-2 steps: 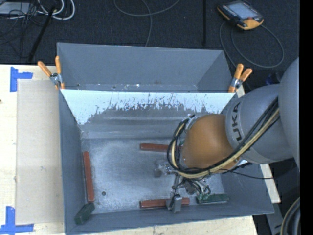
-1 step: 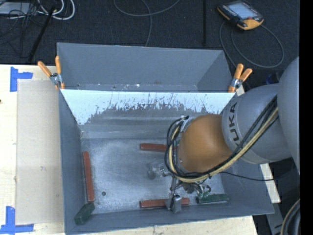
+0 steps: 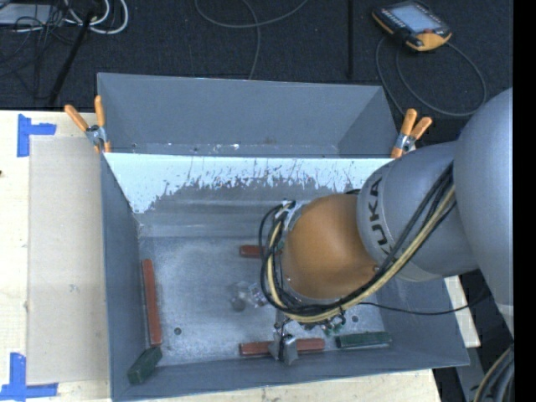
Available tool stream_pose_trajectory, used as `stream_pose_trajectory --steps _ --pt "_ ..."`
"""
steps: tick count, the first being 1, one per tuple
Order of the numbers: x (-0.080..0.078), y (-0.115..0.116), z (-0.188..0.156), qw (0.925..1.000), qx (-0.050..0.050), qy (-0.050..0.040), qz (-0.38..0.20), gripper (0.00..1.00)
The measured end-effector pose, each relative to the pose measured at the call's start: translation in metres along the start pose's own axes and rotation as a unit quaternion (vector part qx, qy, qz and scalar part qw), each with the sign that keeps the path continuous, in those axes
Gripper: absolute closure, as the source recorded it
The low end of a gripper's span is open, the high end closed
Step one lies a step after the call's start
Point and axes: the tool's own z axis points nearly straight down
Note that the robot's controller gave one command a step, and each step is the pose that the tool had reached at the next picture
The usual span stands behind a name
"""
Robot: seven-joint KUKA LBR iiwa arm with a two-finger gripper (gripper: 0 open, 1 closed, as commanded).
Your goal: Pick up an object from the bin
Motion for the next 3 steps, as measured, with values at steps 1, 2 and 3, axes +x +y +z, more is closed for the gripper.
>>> stream_pose_trajectory --steps 1,2,3 --pt "-0.006 0.028 -0.003 0.9942 -0.002 0.0058 0.108 1.00" --pt "-0.006 0.028 -0.003 0.9941 -0.002 0.0058 0.108 1.00" --pt "-0.012 0.037 -0.061 0.9952 -0.002 0.0085 0.098 1.00"
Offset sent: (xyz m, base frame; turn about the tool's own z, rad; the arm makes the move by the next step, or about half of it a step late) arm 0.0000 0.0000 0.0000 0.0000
